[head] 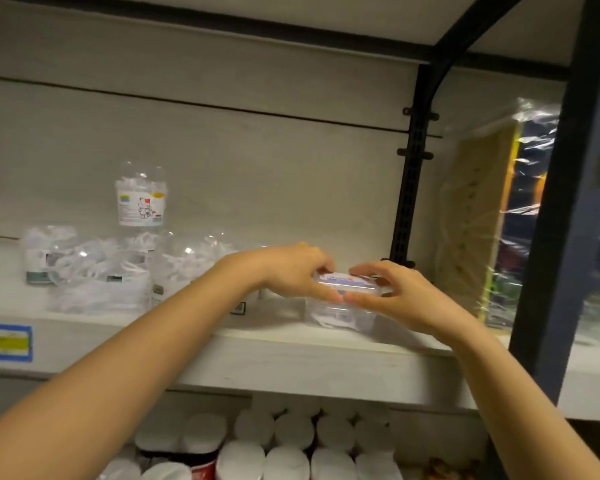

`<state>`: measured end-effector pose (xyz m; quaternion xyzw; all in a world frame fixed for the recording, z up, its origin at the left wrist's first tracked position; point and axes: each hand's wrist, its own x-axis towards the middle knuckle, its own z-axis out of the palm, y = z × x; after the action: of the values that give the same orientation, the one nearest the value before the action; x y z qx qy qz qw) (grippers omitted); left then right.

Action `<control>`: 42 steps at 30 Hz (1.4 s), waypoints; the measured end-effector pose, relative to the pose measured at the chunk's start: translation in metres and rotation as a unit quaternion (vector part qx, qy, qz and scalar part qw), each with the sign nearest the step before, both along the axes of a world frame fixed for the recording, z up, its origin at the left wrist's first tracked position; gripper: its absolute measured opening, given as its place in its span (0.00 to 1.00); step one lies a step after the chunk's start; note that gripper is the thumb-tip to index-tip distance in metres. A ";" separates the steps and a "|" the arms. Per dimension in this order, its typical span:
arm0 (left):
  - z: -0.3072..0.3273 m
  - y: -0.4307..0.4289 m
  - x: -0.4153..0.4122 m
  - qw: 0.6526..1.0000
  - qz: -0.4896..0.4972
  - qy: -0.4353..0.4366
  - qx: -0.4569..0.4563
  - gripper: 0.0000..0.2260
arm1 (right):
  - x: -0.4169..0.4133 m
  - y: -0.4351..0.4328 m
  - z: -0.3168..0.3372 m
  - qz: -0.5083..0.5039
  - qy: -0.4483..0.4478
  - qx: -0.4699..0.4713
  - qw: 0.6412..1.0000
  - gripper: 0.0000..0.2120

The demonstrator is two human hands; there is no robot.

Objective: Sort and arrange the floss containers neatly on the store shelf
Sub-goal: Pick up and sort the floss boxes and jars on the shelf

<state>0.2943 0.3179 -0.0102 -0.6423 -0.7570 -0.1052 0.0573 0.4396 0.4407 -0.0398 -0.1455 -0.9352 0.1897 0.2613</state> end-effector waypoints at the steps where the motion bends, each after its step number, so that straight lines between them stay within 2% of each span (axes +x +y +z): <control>1: 0.001 -0.001 0.003 1.000 0.009 0.009 -0.010 0.21 | 0.000 0.000 0.000 -0.002 -0.002 0.010 1.000 0.25; 4: 0.004 -0.016 0.015 0.997 0.034 0.064 0.006 0.24 | 0.003 -0.007 0.000 -0.025 0.036 0.073 0.996 0.27; 6: 0.007 -0.039 0.021 0.987 0.041 0.103 0.116 0.23 | 0.004 -0.026 0.002 -0.027 0.148 0.147 0.978 0.23; 9: 0.003 -0.090 0.019 0.938 0.024 0.095 0.334 0.10 | -0.001 -0.072 0.006 0.019 0.297 0.184 0.937 0.06; 10: -0.001 -0.109 0.012 0.925 0.022 0.078 0.371 0.07 | -0.006 -0.089 0.007 0.044 0.312 0.183 0.931 0.03; 12: -0.014 -0.146 -0.003 0.917 0.031 0.048 0.394 0.07 | -0.021 -0.122 0.005 0.090 0.297 0.187 0.932 0.04; 19: -0.059 -0.251 -0.083 0.915 0.090 -0.005 0.392 0.07 | -0.106 -0.208 -0.023 0.147 0.247 0.178 0.941 0.05; 23: -0.046 -0.296 -0.142 0.908 0.110 -0.027 0.402 0.11 | -0.162 -0.251 -0.015 0.123 0.209 0.166 0.956 0.04; 25: -0.034 -0.305 -0.175 0.905 0.121 -0.046 0.404 0.07 | -0.191 -0.267 -0.003 0.106 0.192 0.152 0.964 0.03; 27: -0.023 -0.305 -0.207 0.913 0.129 -0.073 0.381 0.05 | -0.222 -0.278 0.011 0.081 0.175 0.148 0.970 0.07; 29: -0.015 -0.297 -0.232 0.934 0.137 -0.114 0.311 0.15 | -0.250 -0.284 0.023 0.043 0.132 0.147 0.979 0.14; 32: -0.009 -0.279 -0.252 0.947 0.132 -0.189 0.223 0.29 | -0.286 -0.284 0.036 -0.041 -0.002 0.174 0.984 0.22; 34: -0.011 -0.268 -0.259 0.952 0.139 -0.202 0.184 0.33 | -0.301 -0.281 0.041 -0.074 -0.089 0.179 0.977 0.24; 36: -0.016 -0.261 -0.261 0.959 0.144 -0.190 0.156 0.33 | -0.308 -0.281 0.042 -0.069 -0.131 0.154 0.977 0.24; 38: -0.020 -0.259 -0.261 0.965 0.144 -0.167 0.144 0.29 | -0.312 -0.282 0.041 -0.065 -0.134 0.141 0.979 0.25; 40: -0.018 -0.263 -0.259 0.963 0.137 -0.172 0.154 0.26 | -0.311 -0.285 0.042 -0.070 -0.098 0.131 0.984 0.26; 42: -0.009 -0.275 -0.258 0.942 0.092 -0.269 0.177 0.25 | -0.301 -0.291 0.046 -0.051 -0.034 0.126 0.990 0.24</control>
<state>0.0361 0.0427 -0.0196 -0.4972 -0.7690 -0.4009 -0.0263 0.1385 0.1492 0.0060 -0.1657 -0.9513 0.0521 0.2548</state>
